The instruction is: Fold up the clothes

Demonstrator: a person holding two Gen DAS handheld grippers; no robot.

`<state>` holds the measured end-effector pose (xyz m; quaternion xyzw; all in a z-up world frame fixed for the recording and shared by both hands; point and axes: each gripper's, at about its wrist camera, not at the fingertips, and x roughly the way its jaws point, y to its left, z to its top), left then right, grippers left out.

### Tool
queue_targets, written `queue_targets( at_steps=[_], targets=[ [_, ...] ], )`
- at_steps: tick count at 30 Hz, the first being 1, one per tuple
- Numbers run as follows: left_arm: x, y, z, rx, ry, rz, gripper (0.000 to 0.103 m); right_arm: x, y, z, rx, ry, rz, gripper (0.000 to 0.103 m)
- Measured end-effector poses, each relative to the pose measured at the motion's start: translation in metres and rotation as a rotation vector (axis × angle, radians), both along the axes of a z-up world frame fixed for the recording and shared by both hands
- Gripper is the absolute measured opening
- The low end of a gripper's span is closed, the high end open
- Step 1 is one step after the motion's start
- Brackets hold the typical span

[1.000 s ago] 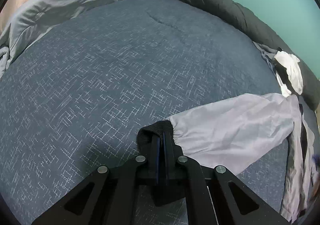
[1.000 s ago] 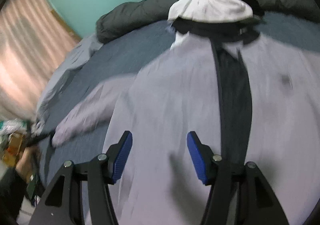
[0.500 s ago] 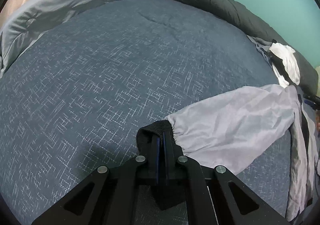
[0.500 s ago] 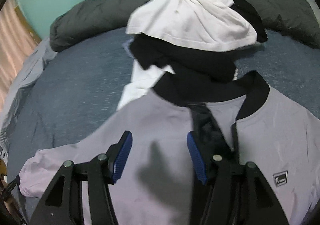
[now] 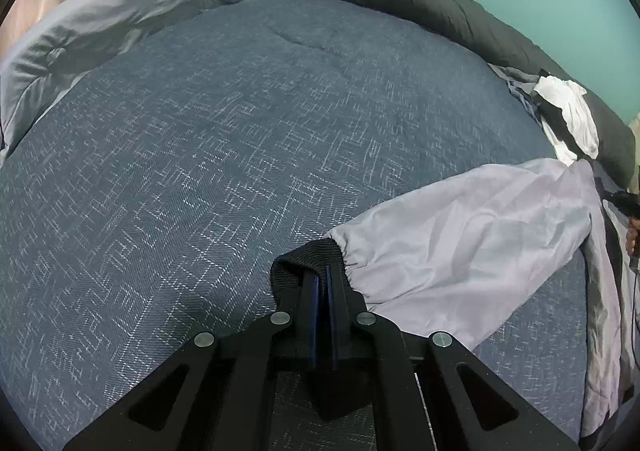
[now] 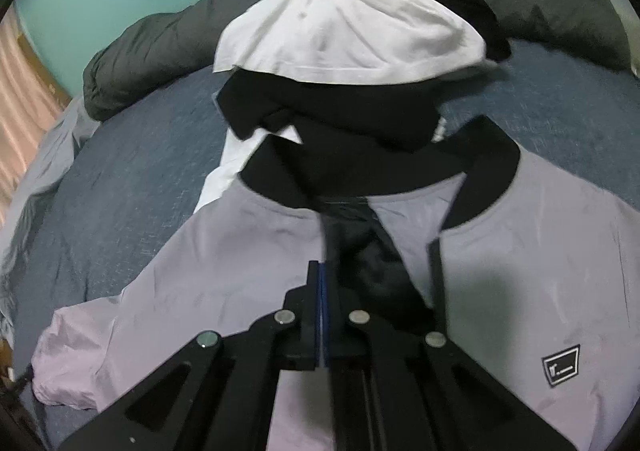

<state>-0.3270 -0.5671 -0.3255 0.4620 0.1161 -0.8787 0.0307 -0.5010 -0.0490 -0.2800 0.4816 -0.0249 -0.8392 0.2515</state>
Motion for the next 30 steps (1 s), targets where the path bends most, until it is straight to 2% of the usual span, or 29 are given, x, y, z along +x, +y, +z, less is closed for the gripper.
queue_targets(
  at_steps=[2,5,6,8,10,11,12,19,25,30],
  targets=[
    [0.0,0.0,-0.001,0.006,0.0,0.004,0.004,-0.004,0.005,-0.006,-0.032,-0.057,0.009,0.004],
    [0.0,0.0,-0.001,0.002,-0.003,0.003,0.004,-0.004,0.004,-0.012,-0.073,-0.11,0.037,0.053],
    [0.0,0.0,-0.001,0.001,-0.004,0.003,0.004,-0.002,0.001,-0.012,-0.079,-0.1,0.057,0.053],
    [-0.001,0.0,-0.002,0.0,-0.005,0.003,0.004,0.002,-0.004,-0.013,-0.062,-0.079,0.082,0.053],
    [-0.002,0.0,-0.001,-0.002,-0.007,0.001,0.004,0.004,-0.005,-0.014,-0.049,-0.066,0.092,0.04],
    [-0.001,0.0,-0.001,-0.002,-0.007,0.0,0.004,0.005,-0.003,-0.014,-0.044,-0.053,0.087,0.015],
    [-0.001,0.0,-0.001,-0.002,-0.007,0.0,0.004,0.006,-0.001,-0.012,-0.036,-0.034,0.078,0.003],
    [0.001,0.0,0.001,0.0,-0.003,-0.005,0.005,0.009,0.029,-0.006,0.005,0.046,0.035,0.002],
    [-0.001,0.009,0.001,0.005,-0.008,-0.042,0.005,0.001,0.048,-0.019,0.048,0.011,-0.038,0.002],
    [-0.001,0.002,0.003,0.028,-0.008,-0.021,0.005,-0.007,0.027,-0.025,0.08,0.008,-0.04,0.002]
  ],
)
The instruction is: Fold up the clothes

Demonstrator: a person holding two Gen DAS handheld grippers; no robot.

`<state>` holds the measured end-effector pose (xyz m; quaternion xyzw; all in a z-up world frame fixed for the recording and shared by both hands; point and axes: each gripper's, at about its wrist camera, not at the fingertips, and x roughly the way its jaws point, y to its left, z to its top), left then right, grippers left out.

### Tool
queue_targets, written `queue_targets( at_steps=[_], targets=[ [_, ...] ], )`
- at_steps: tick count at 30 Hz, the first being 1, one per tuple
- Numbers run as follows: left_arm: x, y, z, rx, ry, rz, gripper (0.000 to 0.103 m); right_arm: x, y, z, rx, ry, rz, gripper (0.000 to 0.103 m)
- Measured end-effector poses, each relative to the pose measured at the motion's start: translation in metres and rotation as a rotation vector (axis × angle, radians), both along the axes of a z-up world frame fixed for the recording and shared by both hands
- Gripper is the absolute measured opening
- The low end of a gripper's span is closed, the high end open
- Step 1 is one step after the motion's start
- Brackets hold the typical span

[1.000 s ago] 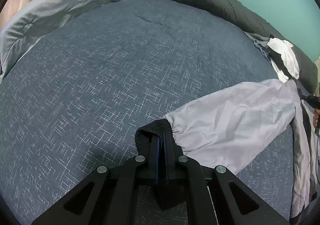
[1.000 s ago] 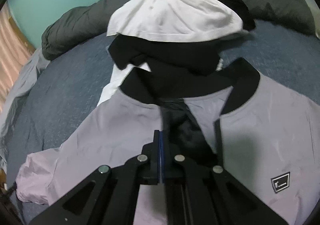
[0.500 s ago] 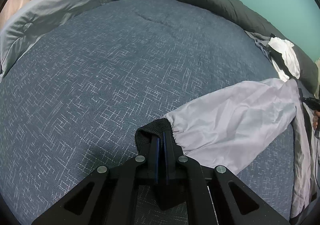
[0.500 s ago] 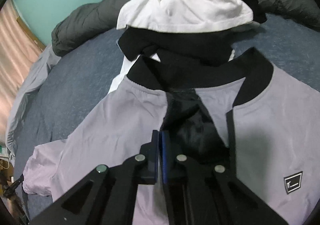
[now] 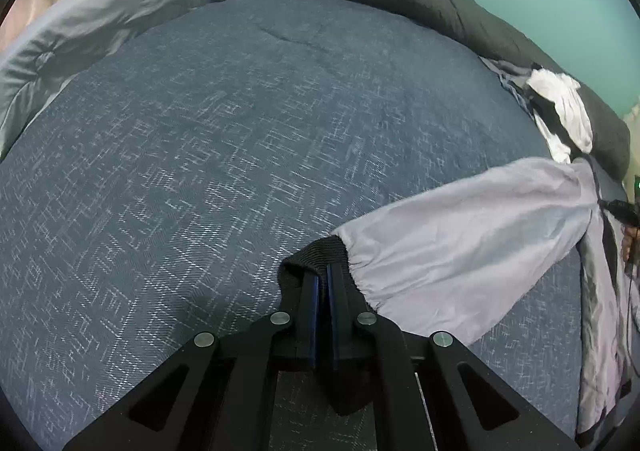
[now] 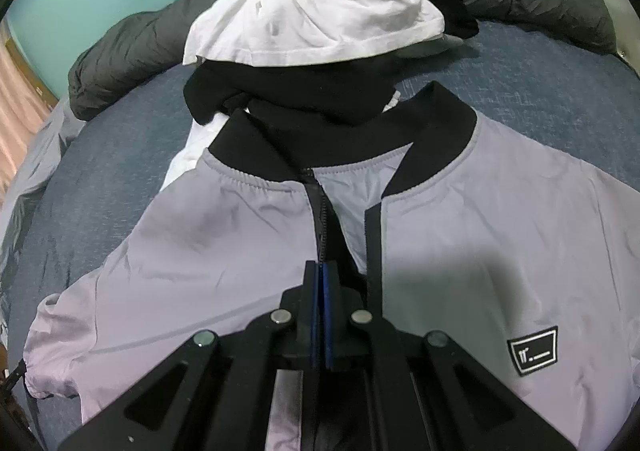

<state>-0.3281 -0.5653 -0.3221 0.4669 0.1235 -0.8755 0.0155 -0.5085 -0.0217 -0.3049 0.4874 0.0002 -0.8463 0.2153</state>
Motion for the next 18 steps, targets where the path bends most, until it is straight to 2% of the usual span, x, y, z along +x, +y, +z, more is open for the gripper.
queue_targets(
  at_steps=[4,7,8,9,11,14,17,18],
  targets=[
    [0.003,0.0,0.003,-0.001,0.005,0.0,0.005,0.004,-0.005,0.007,0.013,0.02,0.043,0.003],
    [0.005,0.002,0.004,-0.008,0.007,-0.009,0.005,0.014,-0.007,0.033,0.054,0.144,0.009,0.007],
    [0.005,0.003,0.004,-0.012,0.008,-0.012,0.005,0.016,-0.01,0.041,0.041,0.17,0.017,0.011],
    [0.006,0.004,0.004,-0.015,0.008,-0.014,0.005,0.018,-0.016,0.048,0.022,0.179,0.036,0.021],
    [0.006,0.004,0.005,-0.018,0.01,-0.016,0.005,0.021,-0.036,0.059,-0.007,0.172,0.091,0.035],
    [0.006,0.004,0.006,-0.023,0.011,-0.021,0.005,0.029,-0.079,0.061,-0.003,0.164,0.218,0.049],
    [0.007,0.004,0.007,-0.021,0.014,-0.026,0.005,0.033,-0.12,0.054,0.037,0.14,0.329,0.049],
    [0.008,0.004,0.008,-0.02,0.014,-0.028,0.005,0.033,-0.13,0.049,0.063,0.131,0.331,0.049]
  ],
)
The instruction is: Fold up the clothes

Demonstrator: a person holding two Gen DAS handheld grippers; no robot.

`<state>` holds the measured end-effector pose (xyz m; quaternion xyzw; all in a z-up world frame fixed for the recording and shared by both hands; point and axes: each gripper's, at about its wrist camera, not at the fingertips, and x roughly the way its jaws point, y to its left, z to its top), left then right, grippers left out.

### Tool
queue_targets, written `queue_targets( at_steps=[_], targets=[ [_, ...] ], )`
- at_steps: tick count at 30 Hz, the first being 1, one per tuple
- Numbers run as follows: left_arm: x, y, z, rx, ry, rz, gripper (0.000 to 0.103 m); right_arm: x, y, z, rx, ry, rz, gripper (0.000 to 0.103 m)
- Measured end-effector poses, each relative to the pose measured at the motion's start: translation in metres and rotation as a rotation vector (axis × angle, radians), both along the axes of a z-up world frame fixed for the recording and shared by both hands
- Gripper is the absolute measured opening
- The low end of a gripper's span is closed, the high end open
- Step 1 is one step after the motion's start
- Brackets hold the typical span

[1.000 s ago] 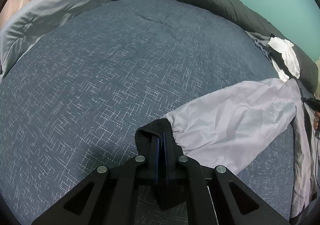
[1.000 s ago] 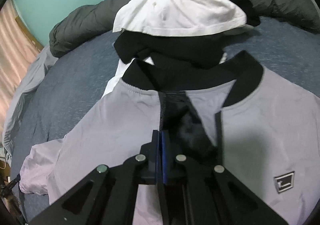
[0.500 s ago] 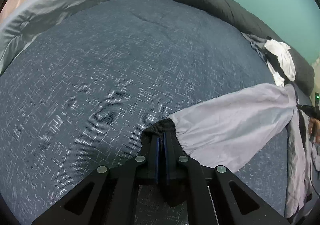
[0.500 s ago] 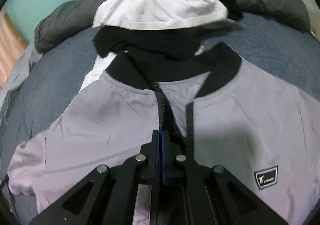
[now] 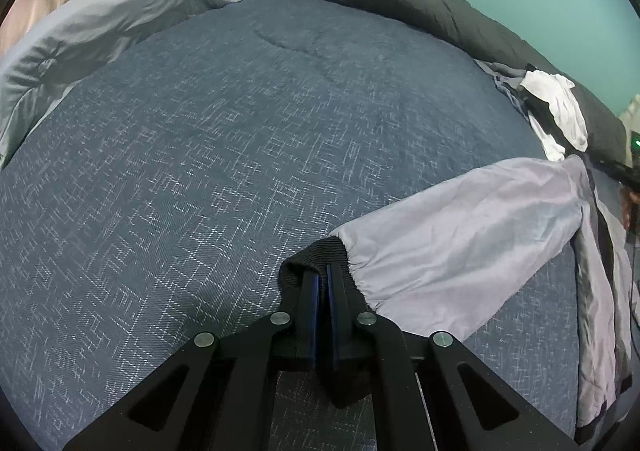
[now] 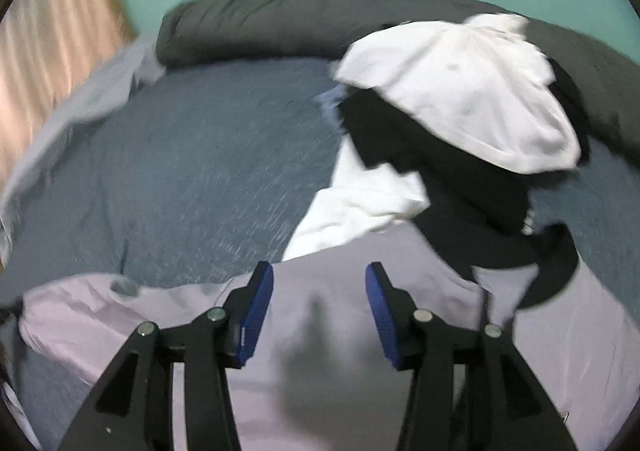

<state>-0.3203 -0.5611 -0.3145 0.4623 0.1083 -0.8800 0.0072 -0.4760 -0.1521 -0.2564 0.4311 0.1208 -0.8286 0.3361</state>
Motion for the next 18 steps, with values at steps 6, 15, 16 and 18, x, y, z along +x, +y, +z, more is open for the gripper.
queue_targets(
  at_steps=[6,15,16,18],
  targets=[
    [-0.001,-0.003,-0.003,0.007,-0.005,-0.012,0.006,-0.023,-0.022,-0.027,0.041,-0.084,-0.143,0.049],
    [-0.001,-0.003,-0.012,-0.002,-0.01,-0.031,0.007,-0.045,-0.037,-0.053,0.093,-0.131,-0.182,0.038],
    [-0.001,-0.002,-0.012,-0.006,-0.012,-0.034,0.007,-0.046,-0.037,-0.057,0.095,-0.14,-0.19,0.028],
    [-0.001,-0.001,-0.014,-0.012,-0.015,-0.039,0.007,-0.049,-0.035,-0.061,0.083,-0.157,-0.206,0.006]
  ],
)
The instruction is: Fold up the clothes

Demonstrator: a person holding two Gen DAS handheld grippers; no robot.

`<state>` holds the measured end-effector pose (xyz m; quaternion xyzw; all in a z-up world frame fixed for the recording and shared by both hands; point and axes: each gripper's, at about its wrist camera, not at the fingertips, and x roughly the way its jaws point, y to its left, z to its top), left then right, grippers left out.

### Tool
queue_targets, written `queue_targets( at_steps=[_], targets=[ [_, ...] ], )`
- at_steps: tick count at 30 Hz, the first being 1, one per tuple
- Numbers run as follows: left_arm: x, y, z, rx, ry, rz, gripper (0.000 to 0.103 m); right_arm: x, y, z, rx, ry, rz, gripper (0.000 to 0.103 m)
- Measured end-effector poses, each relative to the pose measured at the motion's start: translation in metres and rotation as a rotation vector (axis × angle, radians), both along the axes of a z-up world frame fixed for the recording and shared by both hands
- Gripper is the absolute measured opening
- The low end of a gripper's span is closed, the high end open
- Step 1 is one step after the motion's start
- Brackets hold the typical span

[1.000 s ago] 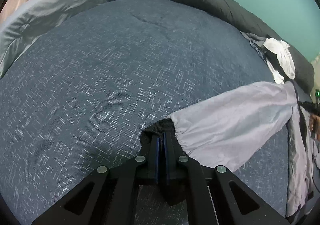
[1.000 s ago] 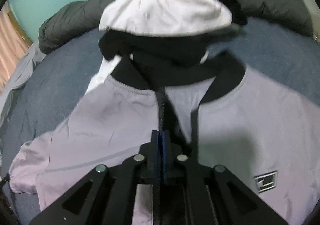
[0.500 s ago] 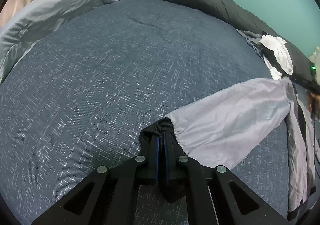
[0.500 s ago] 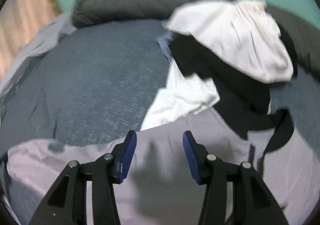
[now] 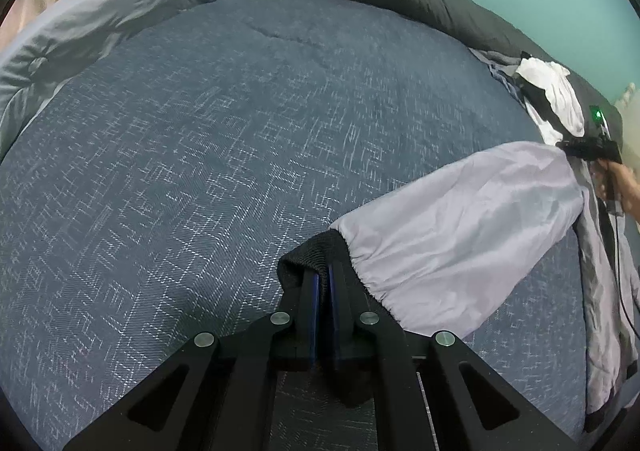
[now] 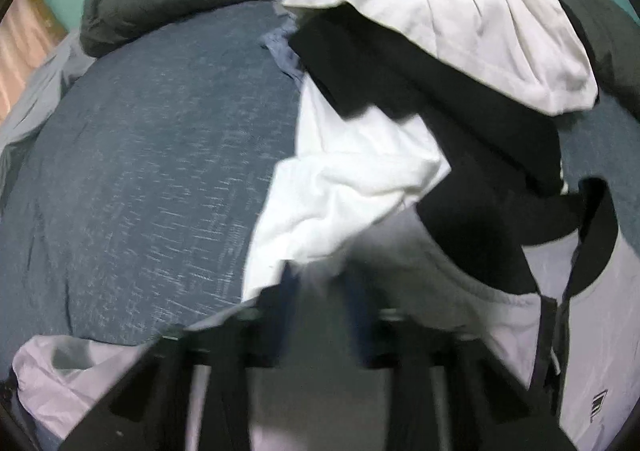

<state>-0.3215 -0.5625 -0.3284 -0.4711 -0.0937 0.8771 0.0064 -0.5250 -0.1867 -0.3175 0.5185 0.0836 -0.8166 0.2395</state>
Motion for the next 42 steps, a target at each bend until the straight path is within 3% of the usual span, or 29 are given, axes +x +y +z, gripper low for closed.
queue_targets(
  at_steps=[7,19,23,26,31,35,42],
  targets=[
    [0.004,0.003,0.001,-0.031,0.006,-0.012,0.007,-0.007,0.016,0.018,-0.164,0.055,-0.063,0.002],
    [0.005,0.0,-0.002,-0.015,-0.005,0.002,0.007,-0.018,0.017,0.013,-0.189,0.072,-0.092,0.004],
    [0.001,-0.001,0.001,-0.013,-0.008,0.012,0.014,-0.011,0.035,0.036,-0.242,0.135,-0.109,0.007],
    [0.004,-0.004,0.01,-0.022,0.007,0.039,0.018,0.004,0.057,0.054,-0.251,0.115,-0.068,0.02],
    [0.018,-0.004,0.036,-0.01,0.042,0.066,0.024,0.05,0.104,0.068,-0.211,0.048,0.012,0.028],
    [0.029,0.025,0.054,0.026,0.048,-0.003,0.024,0.101,0.15,0.059,-0.181,-0.028,0.023,0.03],
    [0.041,0.121,0.067,0.095,0.008,-0.201,0.027,0.192,0.221,0.048,-0.174,-0.13,0.048,0.031]
  ],
)
